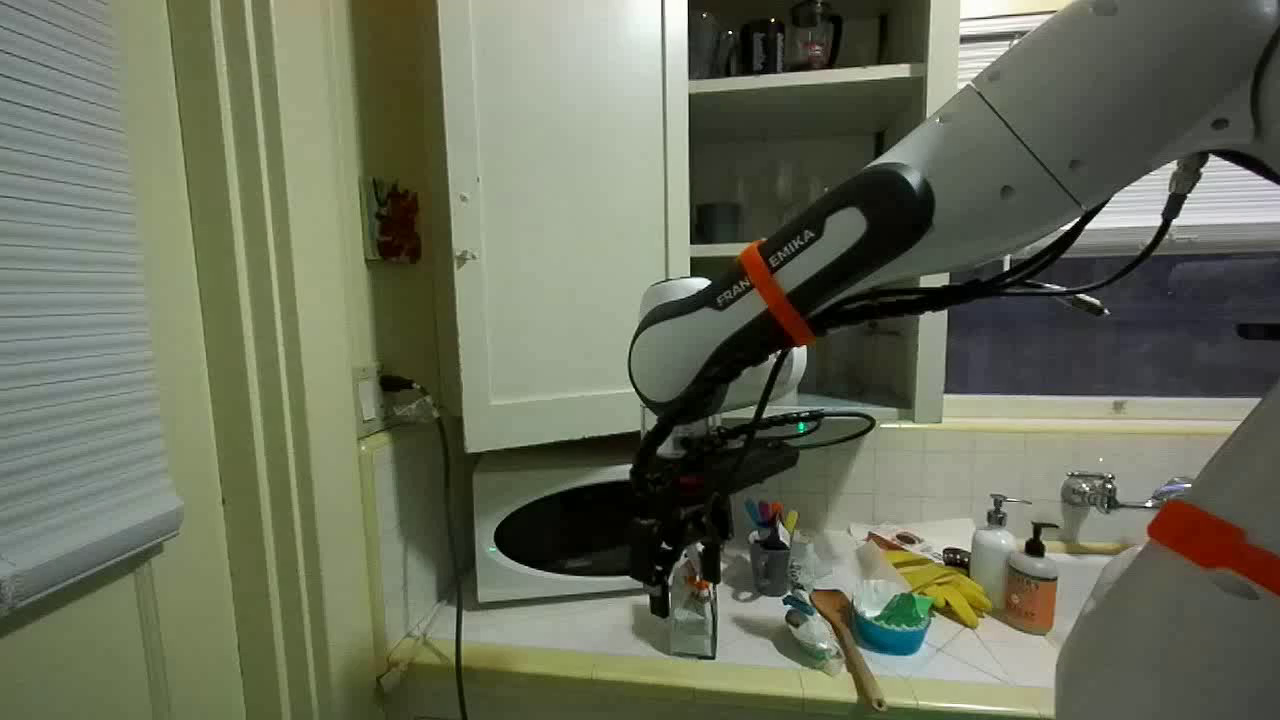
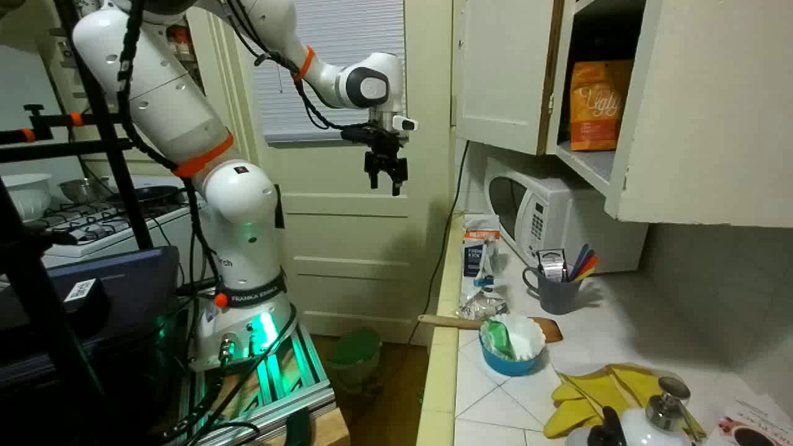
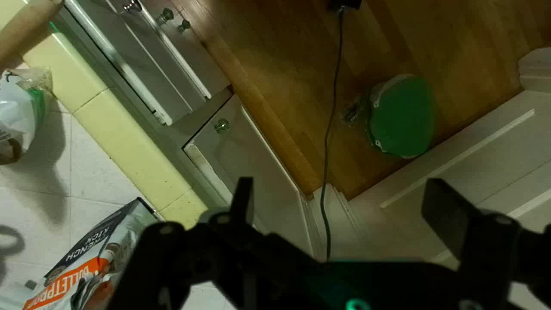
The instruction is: Put the orange packet on the counter.
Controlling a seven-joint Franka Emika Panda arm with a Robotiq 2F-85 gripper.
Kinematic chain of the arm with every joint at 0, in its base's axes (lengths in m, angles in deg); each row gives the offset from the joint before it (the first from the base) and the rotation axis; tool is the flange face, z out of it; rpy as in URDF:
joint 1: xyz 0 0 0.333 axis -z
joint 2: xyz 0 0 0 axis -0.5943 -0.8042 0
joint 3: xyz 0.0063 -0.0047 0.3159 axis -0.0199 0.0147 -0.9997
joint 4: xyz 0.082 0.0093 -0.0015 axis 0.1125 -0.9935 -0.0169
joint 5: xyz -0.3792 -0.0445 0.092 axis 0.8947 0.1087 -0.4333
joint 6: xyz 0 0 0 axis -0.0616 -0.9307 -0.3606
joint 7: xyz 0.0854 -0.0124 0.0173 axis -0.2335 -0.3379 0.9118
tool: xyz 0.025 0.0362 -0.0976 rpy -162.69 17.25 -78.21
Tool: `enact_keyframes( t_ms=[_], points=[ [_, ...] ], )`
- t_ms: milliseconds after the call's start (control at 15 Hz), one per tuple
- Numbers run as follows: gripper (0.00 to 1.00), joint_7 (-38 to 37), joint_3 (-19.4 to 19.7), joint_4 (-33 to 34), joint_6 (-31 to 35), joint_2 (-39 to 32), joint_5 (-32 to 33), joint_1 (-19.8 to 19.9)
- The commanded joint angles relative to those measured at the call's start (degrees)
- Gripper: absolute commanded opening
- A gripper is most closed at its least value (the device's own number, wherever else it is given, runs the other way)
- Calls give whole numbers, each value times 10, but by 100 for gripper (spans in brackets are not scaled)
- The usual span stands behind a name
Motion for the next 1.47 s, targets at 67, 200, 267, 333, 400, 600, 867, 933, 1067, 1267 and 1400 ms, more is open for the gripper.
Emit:
enact_keyframes(
  t_ms=[67,200,267,333,400,600,867,933,1067,1267,1400],
  points=[
    [100,-56,-14,-4,45,-3,8,16],
    [100,-95,-10,6,75,-14,-2,27],
    [100,-111,-9,10,102,-21,2,35],
    [100,-127,-6,18,124,-30,2,43],
    [100,-143,-5,21,150,-35,3,52],
    [100,-182,-7,37,246,-58,25,88],
    [100,-152,12,77,292,-84,78,133],
    [100,-143,16,86,283,-87,103,146],
    [100,-97,40,105,255,-88,118,150],
    [100,-12,83,108,243,-73,98,144],
    [100,40,119,104,248,-58,61,135]
  ],
)
